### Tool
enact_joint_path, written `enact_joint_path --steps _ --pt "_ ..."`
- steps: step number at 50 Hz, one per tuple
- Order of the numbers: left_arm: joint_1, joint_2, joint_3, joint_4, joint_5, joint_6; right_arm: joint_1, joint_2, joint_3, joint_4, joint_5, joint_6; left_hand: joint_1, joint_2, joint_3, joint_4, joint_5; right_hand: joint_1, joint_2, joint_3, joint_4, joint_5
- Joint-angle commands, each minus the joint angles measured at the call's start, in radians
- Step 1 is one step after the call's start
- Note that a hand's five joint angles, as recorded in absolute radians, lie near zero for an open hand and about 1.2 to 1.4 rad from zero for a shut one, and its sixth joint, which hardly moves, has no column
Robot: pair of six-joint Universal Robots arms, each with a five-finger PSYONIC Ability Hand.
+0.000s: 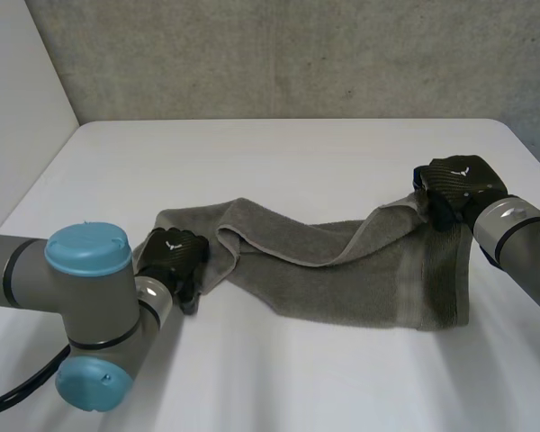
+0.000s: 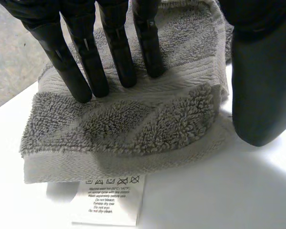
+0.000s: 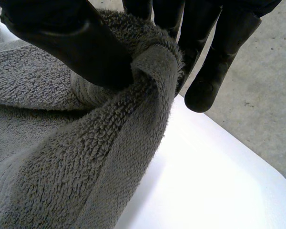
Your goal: Fold the towel.
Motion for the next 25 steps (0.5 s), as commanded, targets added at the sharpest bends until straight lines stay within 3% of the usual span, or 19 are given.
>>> enact_joint_path --steps 1,12,25 --pt "0.0 -0.02 0.015 -0.002 0.001 0.001 0.0 0.012 0.0 -0.001 0.0 0.0 0.057 0.057 0.056 0.057 -0.109 0.064 0.102 0.061 0.053 0.062" --pt "0.005 0.006 0.024 0.0 -0.003 0.001 0.0 0.015 -0.003 -0.001 0.0 0.0 0.363 0.362 0.361 0.362 0.197 0.064 0.102 0.061 0.053 0.062" --pt "0.029 0.03 0.042 0.006 -0.006 0.001 -0.011 0.014 -0.012 -0.001 0.0 0.0 0.416 0.415 0.414 0.416 0.25 0.064 0.102 0.061 0.053 0.062"
